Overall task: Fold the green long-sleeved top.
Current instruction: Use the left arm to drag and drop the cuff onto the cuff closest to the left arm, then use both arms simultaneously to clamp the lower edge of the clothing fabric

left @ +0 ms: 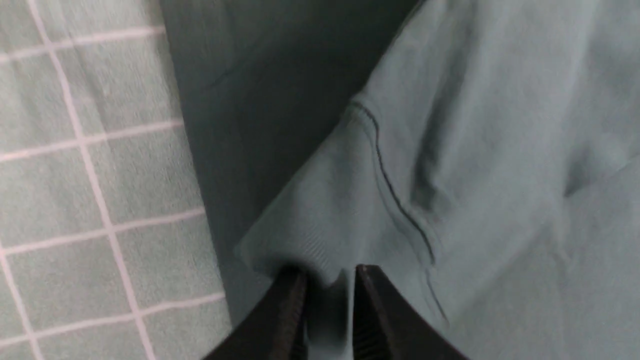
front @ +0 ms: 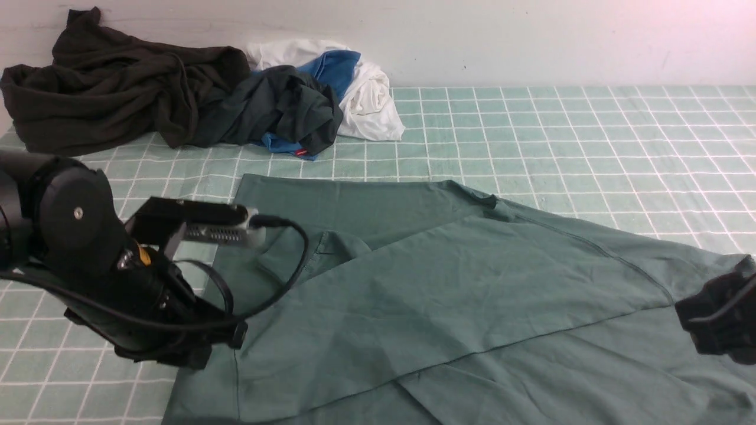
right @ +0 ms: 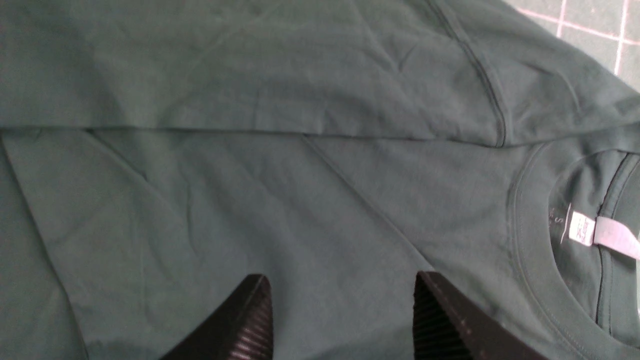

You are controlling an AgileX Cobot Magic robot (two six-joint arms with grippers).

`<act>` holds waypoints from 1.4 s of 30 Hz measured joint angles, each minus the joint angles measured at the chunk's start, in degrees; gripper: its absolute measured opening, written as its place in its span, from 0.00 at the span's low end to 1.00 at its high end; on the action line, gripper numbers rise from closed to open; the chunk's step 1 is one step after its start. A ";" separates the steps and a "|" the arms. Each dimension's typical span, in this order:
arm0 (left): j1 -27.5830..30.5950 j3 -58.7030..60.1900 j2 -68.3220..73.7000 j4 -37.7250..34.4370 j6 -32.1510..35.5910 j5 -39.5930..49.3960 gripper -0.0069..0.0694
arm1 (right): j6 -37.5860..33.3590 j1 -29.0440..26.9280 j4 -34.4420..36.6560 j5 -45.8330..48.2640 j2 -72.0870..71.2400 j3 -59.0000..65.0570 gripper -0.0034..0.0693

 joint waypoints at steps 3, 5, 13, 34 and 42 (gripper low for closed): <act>0.00 0.57 -0.25 0.00 5.02 1.29 0.52 | -1.47 1.54 1.05 3.60 0.00 0.00 0.55; -0.07 0.51 -0.67 -0.07 8.20 3.41 0.61 | -1.59 2.07 1.38 4.83 0.00 0.00 0.55; -13.10 4.02 -1.98 0.41 26.34 13.18 0.78 | -5.42 3.58 4.53 9.54 0.00 0.00 0.55; -21.77 15.27 3.62 5.16 35.22 -0.27 0.32 | -6.67 3.64 5.89 8.02 0.00 0.00 0.55; -21.77 12.28 4.19 4.61 30.66 2.98 0.10 | -8.94 3.64 5.84 8.02 0.00 0.00 0.55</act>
